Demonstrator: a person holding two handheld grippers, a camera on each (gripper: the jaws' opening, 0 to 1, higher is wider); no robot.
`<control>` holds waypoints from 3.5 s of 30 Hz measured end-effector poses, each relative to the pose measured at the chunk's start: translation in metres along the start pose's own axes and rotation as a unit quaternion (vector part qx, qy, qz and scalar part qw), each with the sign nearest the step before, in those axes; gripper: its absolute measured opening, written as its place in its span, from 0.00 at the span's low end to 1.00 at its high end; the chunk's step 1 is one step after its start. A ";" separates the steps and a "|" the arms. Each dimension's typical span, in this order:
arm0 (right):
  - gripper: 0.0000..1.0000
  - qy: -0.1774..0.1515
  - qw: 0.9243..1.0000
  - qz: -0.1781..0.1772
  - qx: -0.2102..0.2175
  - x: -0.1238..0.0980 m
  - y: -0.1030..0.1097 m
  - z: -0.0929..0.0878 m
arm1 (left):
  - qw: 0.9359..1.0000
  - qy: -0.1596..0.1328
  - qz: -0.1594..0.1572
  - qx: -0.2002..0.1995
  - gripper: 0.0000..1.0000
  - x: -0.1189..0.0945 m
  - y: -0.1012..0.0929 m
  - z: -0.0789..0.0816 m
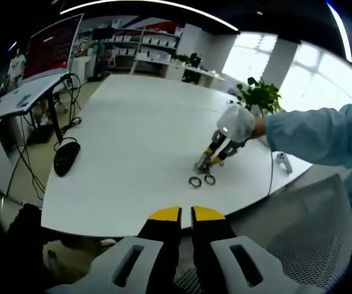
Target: Place the washer onto the threaded stud by aligning its center hole with the stud, sliding it down to the base, and recovering from edge contact or off-axis alignment until the washer reaches the visible bottom stop.
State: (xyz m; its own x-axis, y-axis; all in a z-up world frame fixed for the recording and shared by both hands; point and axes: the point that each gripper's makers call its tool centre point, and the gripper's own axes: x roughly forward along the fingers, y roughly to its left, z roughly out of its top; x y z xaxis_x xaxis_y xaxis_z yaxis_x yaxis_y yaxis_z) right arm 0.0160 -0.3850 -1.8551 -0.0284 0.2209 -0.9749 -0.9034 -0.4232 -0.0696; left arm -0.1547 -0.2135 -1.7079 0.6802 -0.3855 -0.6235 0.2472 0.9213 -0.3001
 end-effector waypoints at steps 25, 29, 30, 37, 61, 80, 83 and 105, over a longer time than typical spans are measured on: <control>0.07 0.043 0.993 0.002 0.111 -0.051 0.030 -0.023 | 1.000 0.000 -0.005 0.004 0.03 0.000 -0.002 0.000; 0.07 0.087 0.992 0.003 0.087 -0.051 0.030 -0.027 | 1.000 0.000 -0.006 0.004 0.03 0.000 -0.002 0.000; 0.07 0.101 0.992 0.002 0.080 -0.051 0.029 -0.027 | 1.000 -0.001 -0.006 0.003 0.03 0.000 -0.002 0.000; 0.08 0.119 0.991 0.015 0.058 -0.044 0.030 -0.019 | 1.000 -0.003 -0.006 0.002 0.03 0.000 -0.002 0.001; 0.09 0.076 0.991 0.012 0.105 -0.017 0.028 -0.013 | 1.000 -0.002 -0.006 0.002 0.03 -0.001 -0.002 0.000; 0.18 0.054 0.990 -0.009 0.133 -0.027 0.024 -0.014 | 1.000 -0.005 -0.007 0.002 0.03 0.000 -0.003 0.001; 0.18 0.044 0.987 -0.020 0.150 -0.035 0.021 -0.020 | 1.000 -0.005 -0.008 0.003 0.03 0.000 -0.002 0.001; 0.16 0.010 0.966 -0.006 0.260 -0.029 0.066 -0.051 | 1.000 0.000 -0.010 0.007 0.03 0.000 -0.004 0.000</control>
State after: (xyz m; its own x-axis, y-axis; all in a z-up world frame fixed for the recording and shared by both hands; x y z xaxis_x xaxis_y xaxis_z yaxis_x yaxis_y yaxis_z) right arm -0.0211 -0.4643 -1.8428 -0.0136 0.2045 -0.9788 -0.9965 0.0779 0.0302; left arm -0.1560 -0.2171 -1.7069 0.6745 -0.4044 -0.6177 0.2703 0.9138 -0.3032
